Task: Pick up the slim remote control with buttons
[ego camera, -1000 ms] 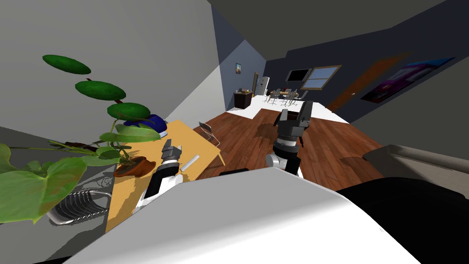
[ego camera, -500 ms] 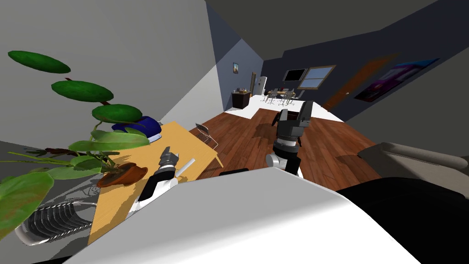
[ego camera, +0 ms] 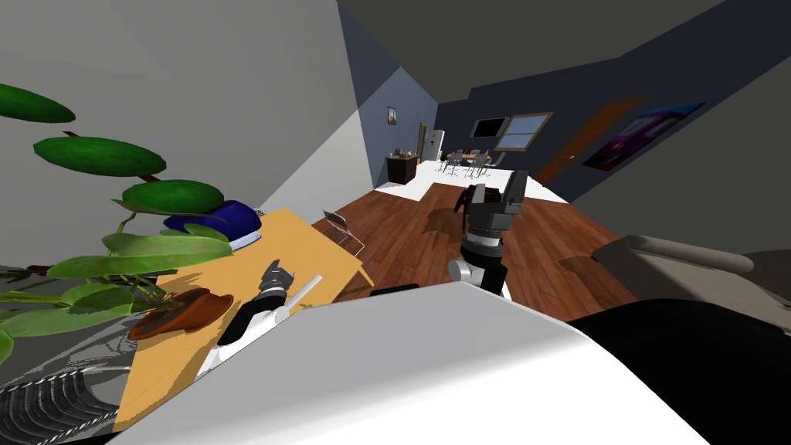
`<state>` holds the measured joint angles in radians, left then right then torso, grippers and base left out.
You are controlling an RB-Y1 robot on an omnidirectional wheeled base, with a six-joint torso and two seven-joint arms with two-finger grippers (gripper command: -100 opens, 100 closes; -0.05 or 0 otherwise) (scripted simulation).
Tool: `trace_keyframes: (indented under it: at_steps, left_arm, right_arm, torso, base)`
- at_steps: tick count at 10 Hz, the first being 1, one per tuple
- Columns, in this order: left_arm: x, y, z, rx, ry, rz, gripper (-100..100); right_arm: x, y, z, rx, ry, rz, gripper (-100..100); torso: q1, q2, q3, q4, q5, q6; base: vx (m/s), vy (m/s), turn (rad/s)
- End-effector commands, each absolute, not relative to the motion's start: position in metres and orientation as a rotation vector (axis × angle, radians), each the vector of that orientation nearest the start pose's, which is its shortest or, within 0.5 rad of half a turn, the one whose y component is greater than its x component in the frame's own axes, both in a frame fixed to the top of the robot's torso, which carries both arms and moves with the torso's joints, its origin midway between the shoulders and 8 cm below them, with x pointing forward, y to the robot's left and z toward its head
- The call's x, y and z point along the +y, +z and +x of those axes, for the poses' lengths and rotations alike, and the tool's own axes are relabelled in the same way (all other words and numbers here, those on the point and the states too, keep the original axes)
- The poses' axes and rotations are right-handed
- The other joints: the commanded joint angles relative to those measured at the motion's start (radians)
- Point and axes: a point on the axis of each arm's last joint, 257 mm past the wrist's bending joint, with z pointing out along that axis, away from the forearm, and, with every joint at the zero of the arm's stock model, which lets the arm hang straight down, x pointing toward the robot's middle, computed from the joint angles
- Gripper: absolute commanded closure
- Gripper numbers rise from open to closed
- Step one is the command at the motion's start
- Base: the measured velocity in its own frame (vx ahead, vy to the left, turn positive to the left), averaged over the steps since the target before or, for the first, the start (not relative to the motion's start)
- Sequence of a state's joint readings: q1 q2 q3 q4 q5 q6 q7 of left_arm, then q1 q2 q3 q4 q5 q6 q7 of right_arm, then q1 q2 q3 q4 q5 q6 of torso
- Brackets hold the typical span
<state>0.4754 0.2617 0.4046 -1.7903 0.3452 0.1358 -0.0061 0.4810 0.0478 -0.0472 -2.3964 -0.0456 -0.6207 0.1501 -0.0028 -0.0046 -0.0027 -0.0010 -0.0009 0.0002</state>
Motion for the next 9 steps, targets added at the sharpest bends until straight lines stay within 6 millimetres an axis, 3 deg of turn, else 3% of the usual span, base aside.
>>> trace_keyframes:
  at_steps: [1, 2, 3, 4, 6, 7, 8, 9]
  left_arm:
    - [0.556, -0.297, 0.323, 1.037, -0.653, -1.61, -100]
    - [0.578, -0.315, 0.305, 1.028, -0.6, -1.679, -100]
    - [0.578, -0.321, 0.302, 1.036, -0.591, -1.697, -100]
    - [0.598, -0.333, 0.285, 1.016, -0.547, -1.752, -100]
    - [0.597, -0.343, 0.28, 1.028, -0.53, -1.784, -100]
    - [0.616, -0.361, 0.256, 1.01, -0.475, -1.861, -100]
    - [0.615, -0.364, 0.255, 1.015, -0.47, -1.872, -100]
    - [0.631, -0.378, 0.233, 0.992, -0.423, -1.942, -100]
  right_arm:
    - [-0.292, 0.099, 0.288, 0.398, 1.188, 0.464, 0]
    - [-0.292, 0.099, 0.288, 0.398, 1.188, 0.464, 0]
    - [-0.292, 0.099, 0.288, 0.398, 1.188, 0.464, 0]
    - [-0.292, 0.099, 0.288, 0.398, 1.188, 0.464, 0]
    - [-0.292, 0.099, 0.288, 0.398, 1.188, 0.464, 0]
    - [-0.292, 0.099, 0.288, 0.398, 1.188, 0.464, 0]
    - [-0.292, 0.099, 0.288, 0.398, 1.188, 0.464, 0]
    - [-0.292, 0.099, 0.288, 0.398, 1.188, 0.464, 0]
  torso:
    - [0.0, 0.0, 0.0, 0.0, 0.0, 0.0]
    - [0.001, 0.001, 0.0, 0.0, 0.0, 0.0]
    - [0.0, 0.002, 0.001, 0.0, 0.0, 0.0]
    - [0.001, 0.002, 0.001, 0.0, 0.0, 0.0]
    - [0.001, 0.002, 0.001, 0.0, 0.0, 0.0]
    - [0.002, 0.003, 0.002, 0.0, 0.0, -0.001]
    - [0.002, 0.002, 0.001, 0.0, 0.001, 0.0]
    - [0.002, 0.003, 0.002, 0.0, 0.0, -0.001]
  base:
    - [0.063, -0.028, -0.05]
    - [0.048, -0.039, -0.112]
    - [0.051, -0.03, -0.039]
    - [0.059, -0.045, -0.106]
    - [0.043, -0.011, -0.019]
    - [0.043, -0.012, -0.091]
    - [0.042, -0.014, -0.08]
    - [0.066, -0.015, -0.113]
